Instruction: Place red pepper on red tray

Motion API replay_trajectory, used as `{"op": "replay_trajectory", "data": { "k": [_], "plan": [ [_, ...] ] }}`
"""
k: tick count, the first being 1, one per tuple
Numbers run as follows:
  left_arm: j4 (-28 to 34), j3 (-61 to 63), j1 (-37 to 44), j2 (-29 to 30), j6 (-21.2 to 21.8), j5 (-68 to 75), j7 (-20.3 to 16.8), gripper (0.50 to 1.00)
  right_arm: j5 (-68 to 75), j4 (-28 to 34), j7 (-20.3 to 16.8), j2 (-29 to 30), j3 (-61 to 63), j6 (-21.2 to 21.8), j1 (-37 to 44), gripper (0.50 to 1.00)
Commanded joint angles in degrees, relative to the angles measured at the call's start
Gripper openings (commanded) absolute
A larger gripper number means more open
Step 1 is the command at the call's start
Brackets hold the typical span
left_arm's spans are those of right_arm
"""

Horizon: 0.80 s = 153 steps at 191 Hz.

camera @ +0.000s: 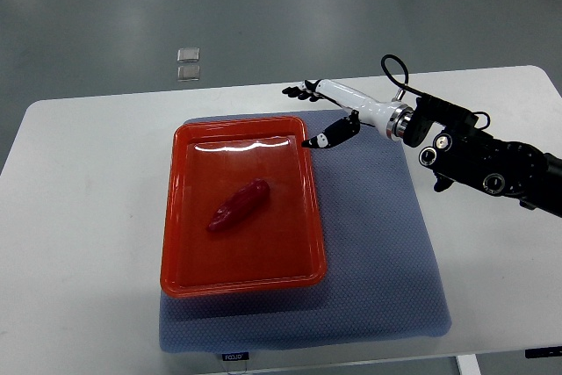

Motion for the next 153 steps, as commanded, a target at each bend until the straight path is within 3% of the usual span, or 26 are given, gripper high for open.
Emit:
{"op": "replay_trajectory", "data": {
  "k": [1, 51, 118, 128, 135, 153],
  "plan": [
    [0.0, 0.0, -0.01, 0.0, 0.01, 0.0, 0.0, 1.0, 2.67, -0.08, -0.24, -0.62, 6.59, -0.07, -3.82, 0.86],
    [0.0, 0.0, -0.01, 0.0, 0.01, 0.0, 0.0, 1.0, 15.31, -4.3, -0.42, -0.26, 15.29, -1.13, -8.56, 0.86],
    [0.0, 0.0, -0.01, 0.0, 0.01, 0.0, 0.09, 1.0, 36.07, -7.81, -0.42, -0.09, 15.55, -0.95, -10.32, 0.86],
    [0.0, 0.0, -0.01, 0.0, 0.01, 0.0, 0.09, 1.0, 36.5, -7.81, -0.42, -0.09, 15.55, -0.86, -10.76, 0.868],
    [0.0, 0.0, -0.01, 0.0, 0.01, -0.08, 0.0, 1.0, 36.5, -7.81, -0.33, -0.09, 15.55, -1.04, -10.94, 0.901],
    [0.0, 0.0, -0.01, 0.0, 0.01, 0.0, 0.0, 1.0, 36.5, -7.81, -0.33, -0.18, 15.55, -1.04, -11.82, 0.903]
  ]
}}
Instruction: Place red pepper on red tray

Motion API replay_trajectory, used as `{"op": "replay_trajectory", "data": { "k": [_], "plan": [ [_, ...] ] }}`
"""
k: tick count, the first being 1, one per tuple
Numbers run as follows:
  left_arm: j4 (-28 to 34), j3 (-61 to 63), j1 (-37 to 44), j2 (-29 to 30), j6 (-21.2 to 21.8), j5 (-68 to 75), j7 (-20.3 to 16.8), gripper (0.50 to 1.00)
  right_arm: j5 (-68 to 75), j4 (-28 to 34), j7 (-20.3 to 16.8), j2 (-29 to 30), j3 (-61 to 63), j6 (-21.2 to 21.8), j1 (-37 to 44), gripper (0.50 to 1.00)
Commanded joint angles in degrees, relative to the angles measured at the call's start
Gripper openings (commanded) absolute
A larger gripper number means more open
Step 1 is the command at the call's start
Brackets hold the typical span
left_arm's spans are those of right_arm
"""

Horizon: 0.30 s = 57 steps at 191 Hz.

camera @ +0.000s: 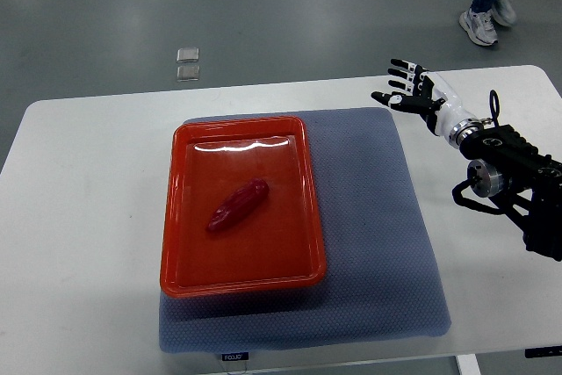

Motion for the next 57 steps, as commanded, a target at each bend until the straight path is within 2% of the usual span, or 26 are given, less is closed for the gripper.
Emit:
{"op": "replay_trajectory", "data": {
  "k": [1, 57],
  "plan": [
    [0.0, 0.0, 0.0, 0.0, -0.01, 0.01, 0.07, 1.0, 0.17, -0.01, 0.09, -0.18, 0.01, -0.07, -0.93, 0.905],
    [0.0, 0.0, 0.0, 0.0, -0.01, 0.01, -0.02, 1.0, 0.0, -0.01, 0.88, -0.44, 0.19, -0.86, -0.93, 0.911]
  ]
}}
